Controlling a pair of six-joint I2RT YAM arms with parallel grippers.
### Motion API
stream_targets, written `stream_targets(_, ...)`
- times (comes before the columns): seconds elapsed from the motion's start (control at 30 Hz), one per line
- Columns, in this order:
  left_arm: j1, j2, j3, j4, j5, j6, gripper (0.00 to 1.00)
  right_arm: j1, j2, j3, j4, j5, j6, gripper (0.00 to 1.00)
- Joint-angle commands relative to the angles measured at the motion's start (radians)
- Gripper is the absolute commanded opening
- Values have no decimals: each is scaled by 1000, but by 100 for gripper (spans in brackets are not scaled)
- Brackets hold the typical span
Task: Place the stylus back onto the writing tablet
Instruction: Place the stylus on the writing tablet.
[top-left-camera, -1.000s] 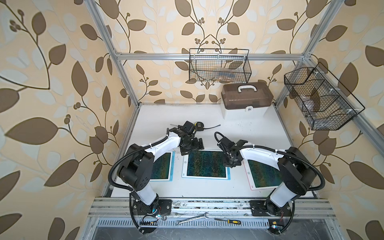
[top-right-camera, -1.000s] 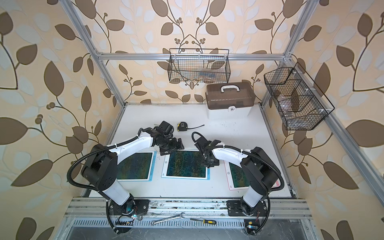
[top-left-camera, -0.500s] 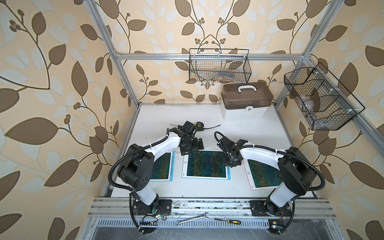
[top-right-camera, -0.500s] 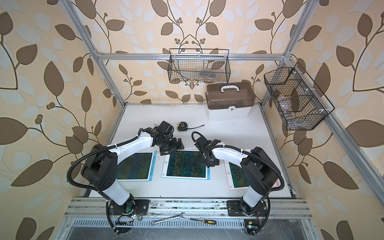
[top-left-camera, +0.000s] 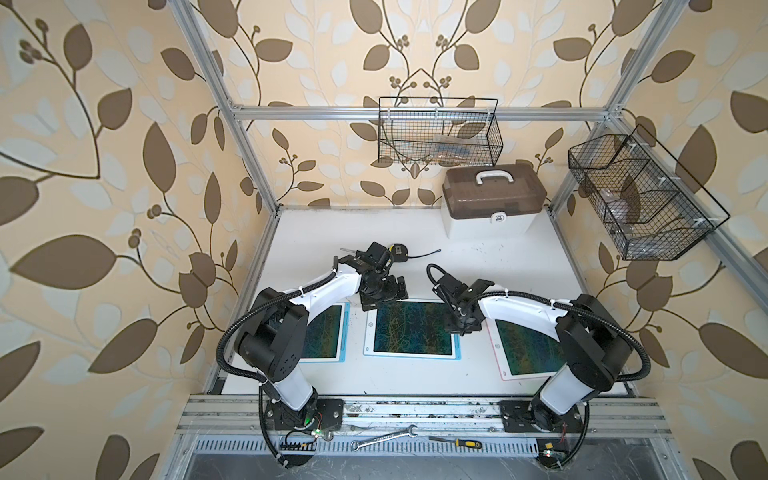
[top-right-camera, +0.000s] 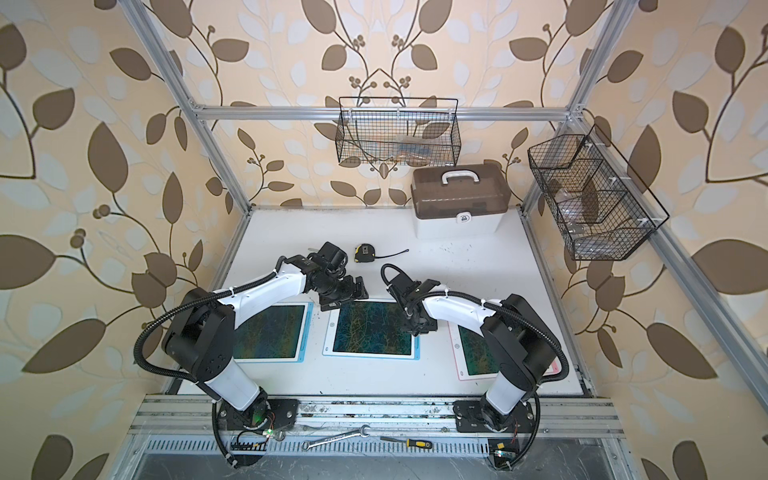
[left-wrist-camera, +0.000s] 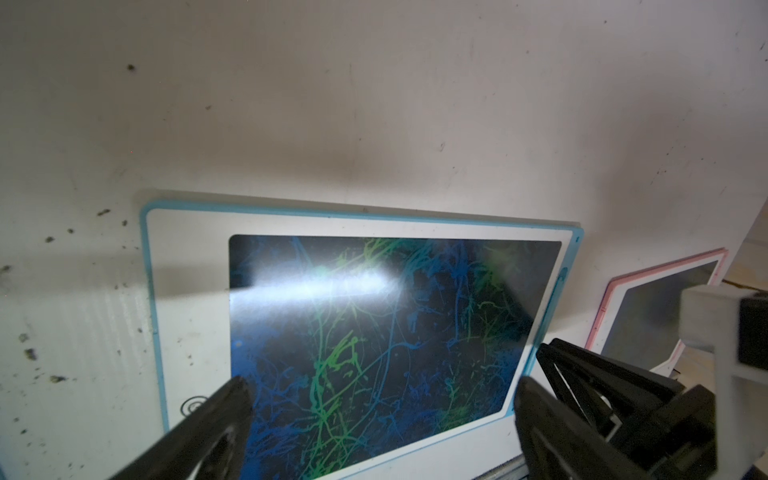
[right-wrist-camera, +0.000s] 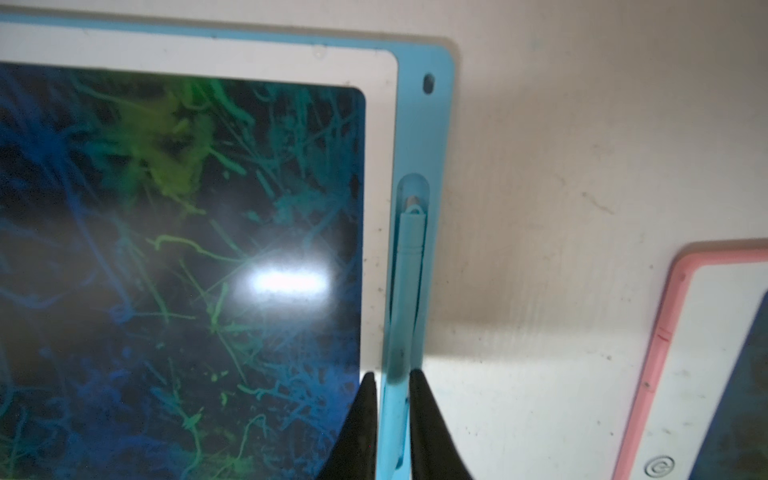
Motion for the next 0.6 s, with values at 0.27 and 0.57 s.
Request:
stream_targets(0.27, -6, -27, 17, -23, -1, 5, 99, 8, 29, -12, -11, 6, 12, 13)
stream_targets(0.57, -5, -27, 19, -25, -2, 6, 99, 6, 36, -15, -7, 12, 13, 13)
